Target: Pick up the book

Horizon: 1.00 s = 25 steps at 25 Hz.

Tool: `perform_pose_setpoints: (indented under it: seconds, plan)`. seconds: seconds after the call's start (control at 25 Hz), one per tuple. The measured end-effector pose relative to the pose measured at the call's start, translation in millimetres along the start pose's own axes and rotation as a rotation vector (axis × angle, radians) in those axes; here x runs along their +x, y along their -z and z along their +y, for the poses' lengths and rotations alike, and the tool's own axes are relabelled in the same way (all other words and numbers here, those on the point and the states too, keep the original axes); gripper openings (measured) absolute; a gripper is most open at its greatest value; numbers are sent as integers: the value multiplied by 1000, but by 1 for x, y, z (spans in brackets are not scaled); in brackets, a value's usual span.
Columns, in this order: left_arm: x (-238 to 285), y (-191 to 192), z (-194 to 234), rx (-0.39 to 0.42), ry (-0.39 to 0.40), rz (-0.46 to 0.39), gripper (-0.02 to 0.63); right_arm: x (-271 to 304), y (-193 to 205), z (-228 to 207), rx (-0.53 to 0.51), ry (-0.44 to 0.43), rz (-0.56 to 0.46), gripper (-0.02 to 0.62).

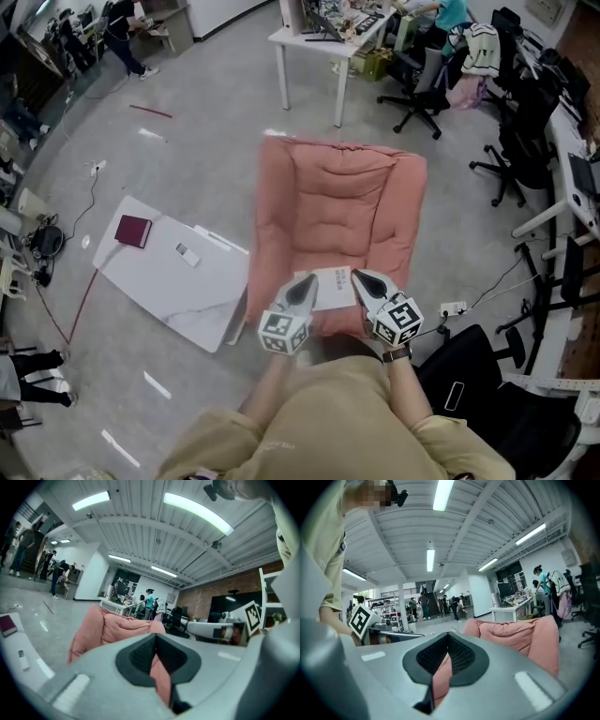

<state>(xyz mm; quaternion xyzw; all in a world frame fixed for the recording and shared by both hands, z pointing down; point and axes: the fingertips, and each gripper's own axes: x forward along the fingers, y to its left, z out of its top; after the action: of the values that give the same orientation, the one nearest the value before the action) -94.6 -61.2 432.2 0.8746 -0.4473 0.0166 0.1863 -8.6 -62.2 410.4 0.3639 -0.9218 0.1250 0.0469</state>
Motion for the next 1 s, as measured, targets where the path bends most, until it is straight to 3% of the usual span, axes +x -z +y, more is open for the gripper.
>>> perform_pose_setpoints:
  seconds: [0.2, 0.4, 0.64, 0.84, 1.0]
  plan:
    - [57, 14, 27, -31, 17, 62, 2, 38, 30, -43, 97, -88, 49, 5]
    - [95, 57, 59, -50, 9, 178, 2, 71, 91, -93, 140, -49, 199, 5]
    - [131, 130, 101, -46, -7, 365, 2, 105, 169, -145, 346, -43, 265, 5]
    - [155, 207, 126, -7, 24, 579, 3, 131, 240, -169, 321, -85, 453, 31]
    - [162, 262, 136, -2, 67, 743, 41, 143, 295, -169, 232, -192, 623, 67]
